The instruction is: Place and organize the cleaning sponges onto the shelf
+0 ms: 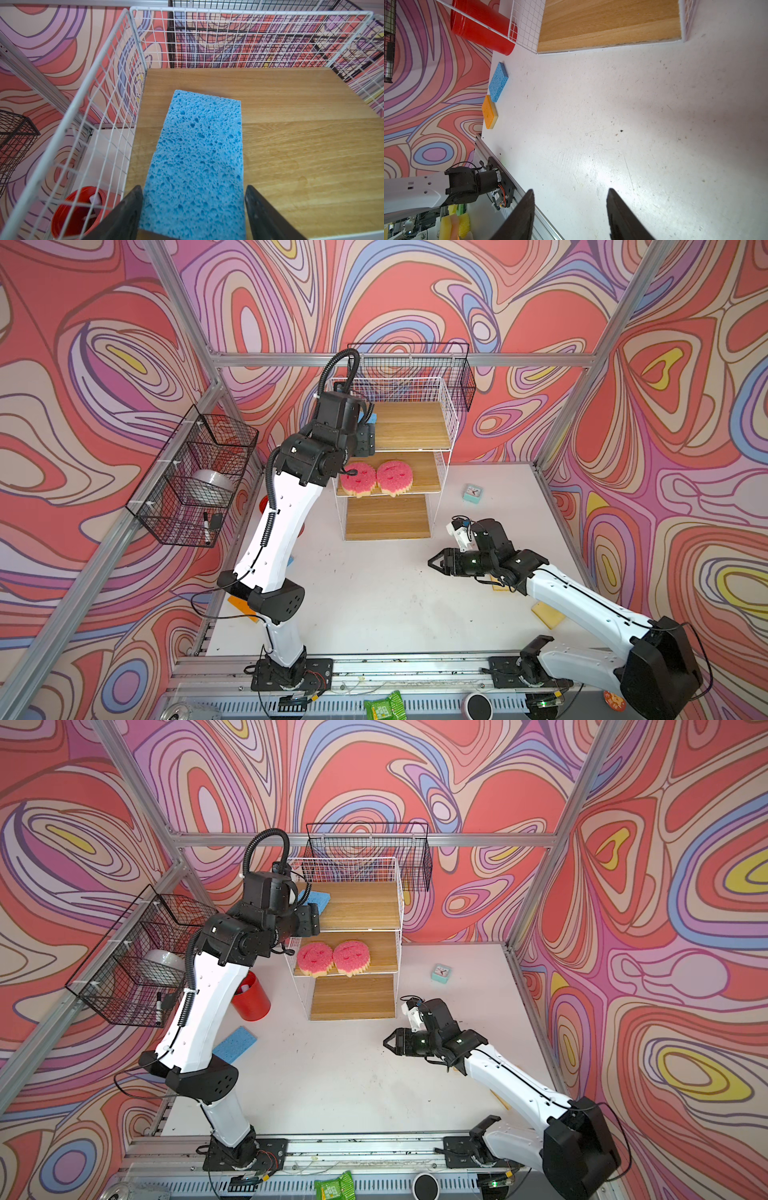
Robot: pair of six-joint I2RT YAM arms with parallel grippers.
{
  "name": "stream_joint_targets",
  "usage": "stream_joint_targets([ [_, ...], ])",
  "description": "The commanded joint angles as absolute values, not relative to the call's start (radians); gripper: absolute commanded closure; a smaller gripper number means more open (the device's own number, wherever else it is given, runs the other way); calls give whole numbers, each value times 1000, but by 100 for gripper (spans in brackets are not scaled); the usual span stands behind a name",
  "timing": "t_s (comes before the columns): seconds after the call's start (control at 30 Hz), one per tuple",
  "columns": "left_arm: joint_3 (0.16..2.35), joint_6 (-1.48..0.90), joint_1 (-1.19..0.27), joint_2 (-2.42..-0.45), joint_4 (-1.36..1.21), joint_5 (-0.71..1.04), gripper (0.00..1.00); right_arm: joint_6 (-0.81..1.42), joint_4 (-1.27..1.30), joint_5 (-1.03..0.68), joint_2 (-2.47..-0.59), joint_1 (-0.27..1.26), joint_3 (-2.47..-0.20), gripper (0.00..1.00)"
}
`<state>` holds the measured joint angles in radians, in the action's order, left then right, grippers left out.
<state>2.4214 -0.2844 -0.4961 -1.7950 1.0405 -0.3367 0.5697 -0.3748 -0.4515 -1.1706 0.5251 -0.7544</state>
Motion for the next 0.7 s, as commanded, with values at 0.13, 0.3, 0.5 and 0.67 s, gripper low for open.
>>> stream_joint_targets([
  [0.13,2402,-307,-494,-1749,1018,-351,28,566,-385,-439,-1150,523,-758,43],
  [0.3,2316,-271,-536,-1684,936,-378,23,566,-385,-440,-1154,524,-755,43],
  [0.5,2292,-250,-571,-1642,909,-385,17,564,-385,-439,-1157,523,-761,42],
  [0.67,2259,-194,-601,-1620,830,-340,20,567,-380,-442,-1170,523,-765,42],
])
